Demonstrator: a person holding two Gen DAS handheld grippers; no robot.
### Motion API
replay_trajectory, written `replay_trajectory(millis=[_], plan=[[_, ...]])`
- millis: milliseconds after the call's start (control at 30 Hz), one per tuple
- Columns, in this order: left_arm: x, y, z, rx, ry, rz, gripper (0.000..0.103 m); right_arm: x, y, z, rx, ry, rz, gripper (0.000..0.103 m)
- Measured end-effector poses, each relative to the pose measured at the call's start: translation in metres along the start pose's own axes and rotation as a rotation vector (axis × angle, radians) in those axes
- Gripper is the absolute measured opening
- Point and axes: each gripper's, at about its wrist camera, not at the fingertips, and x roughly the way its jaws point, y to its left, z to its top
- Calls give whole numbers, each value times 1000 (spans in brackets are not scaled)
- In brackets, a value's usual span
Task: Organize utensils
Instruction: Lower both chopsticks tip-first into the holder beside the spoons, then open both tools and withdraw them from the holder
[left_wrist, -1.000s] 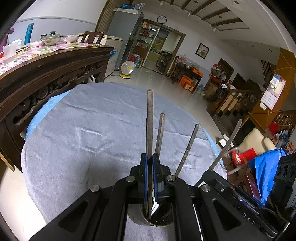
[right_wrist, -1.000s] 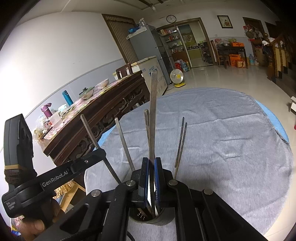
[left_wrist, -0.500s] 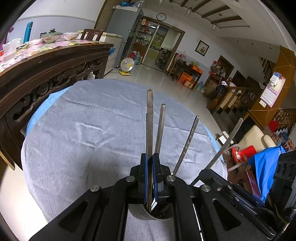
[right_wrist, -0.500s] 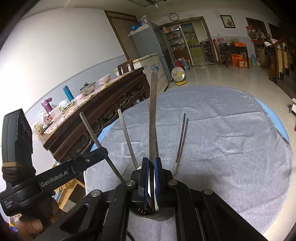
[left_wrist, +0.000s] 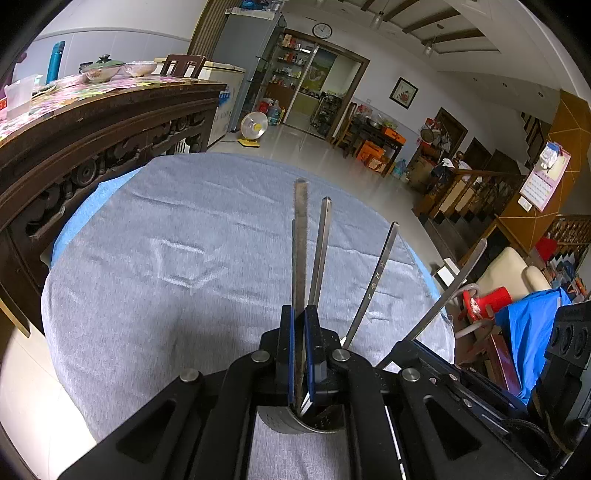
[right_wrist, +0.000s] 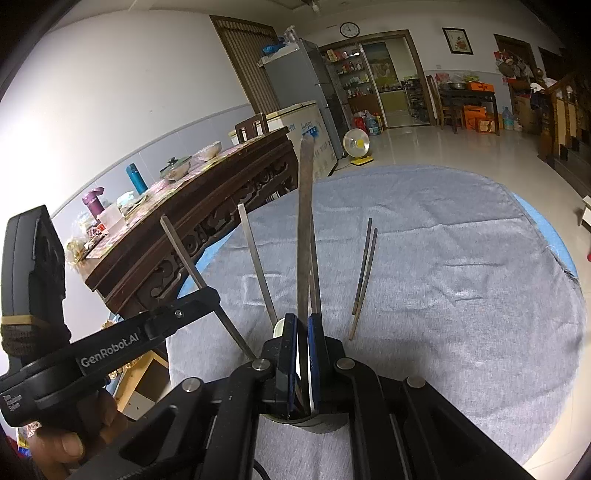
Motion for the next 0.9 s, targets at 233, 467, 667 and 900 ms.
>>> replay_trajectory(millis=[233, 467, 667, 900], plan=[[2, 2, -6, -2, 14, 4, 5, 1, 0, -2, 3, 6, -1, 7], [3, 2, -7, 3, 19, 6, 5, 3, -1, -4, 6, 14, 2, 7], [5, 4, -10, -7, 41, 5, 5, 7, -4, -8, 16, 34, 5, 7], [6, 8, -11, -21, 61, -4, 5, 13, -8, -11, 33, 67, 15, 8]])
